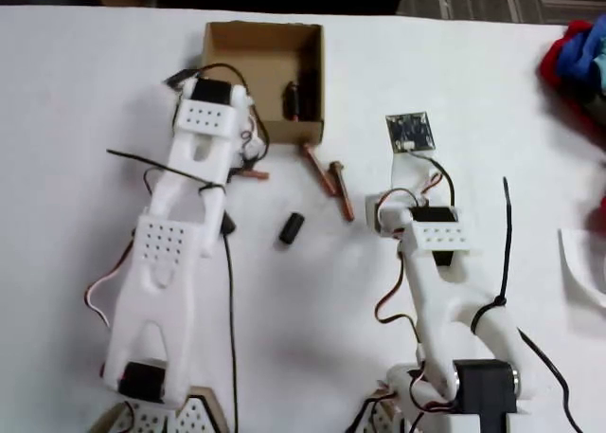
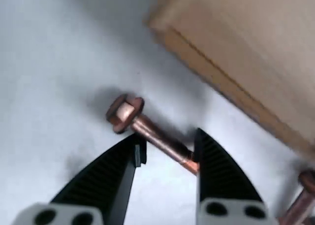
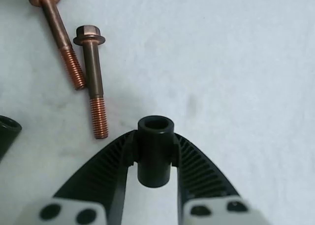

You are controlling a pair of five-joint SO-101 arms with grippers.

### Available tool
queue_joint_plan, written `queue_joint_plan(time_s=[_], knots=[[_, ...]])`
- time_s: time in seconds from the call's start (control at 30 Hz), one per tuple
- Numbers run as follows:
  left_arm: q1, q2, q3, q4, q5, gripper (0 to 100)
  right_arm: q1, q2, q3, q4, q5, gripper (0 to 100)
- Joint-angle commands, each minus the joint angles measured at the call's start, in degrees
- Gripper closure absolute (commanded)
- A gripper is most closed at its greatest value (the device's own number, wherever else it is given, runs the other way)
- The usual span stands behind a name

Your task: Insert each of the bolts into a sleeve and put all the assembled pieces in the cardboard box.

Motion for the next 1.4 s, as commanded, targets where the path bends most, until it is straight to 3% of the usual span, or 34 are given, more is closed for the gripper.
queue_joint_plan(time_s=[0.0, 0.23, 0.4, 0.57, 0.73, 1.03, 1.37], knots=[[-1.14, 0.53, 0.22, 2.99, -18.37, 98, -0.31, -2.59, -0.35, -0.75, -0.44, 97.8], [-1.14, -6.59, -1.19, 3.16, -43.16, 97, -0.40, -2.59, -0.35, -0.75, -0.44, 97.8], [-1.14, -9.76, -1.10, 2.99, -50.55, 97, -0.40, -2.59, -0.35, -0.75, -0.44, 97.8], [-0.88, -9.58, 2.15, 2.90, -50.55, 96, -0.40, -2.59, -0.35, -0.75, -0.44, 97.8], [-1.05, -9.76, 6.55, 2.81, -50.29, 84, -0.40, -2.59, -0.35, -0.75, -0.44, 97.8], [-1.14, -9.49, 0.75, -2.11, -43.43, 85, -0.48, -2.59, -0.35, -0.75, -0.44, 97.8], [-1.14, -6.07, 0.66, -6.68, -43.34, 85, -0.48, -2.59, -0.35, -0.75, -0.44, 97.8]])
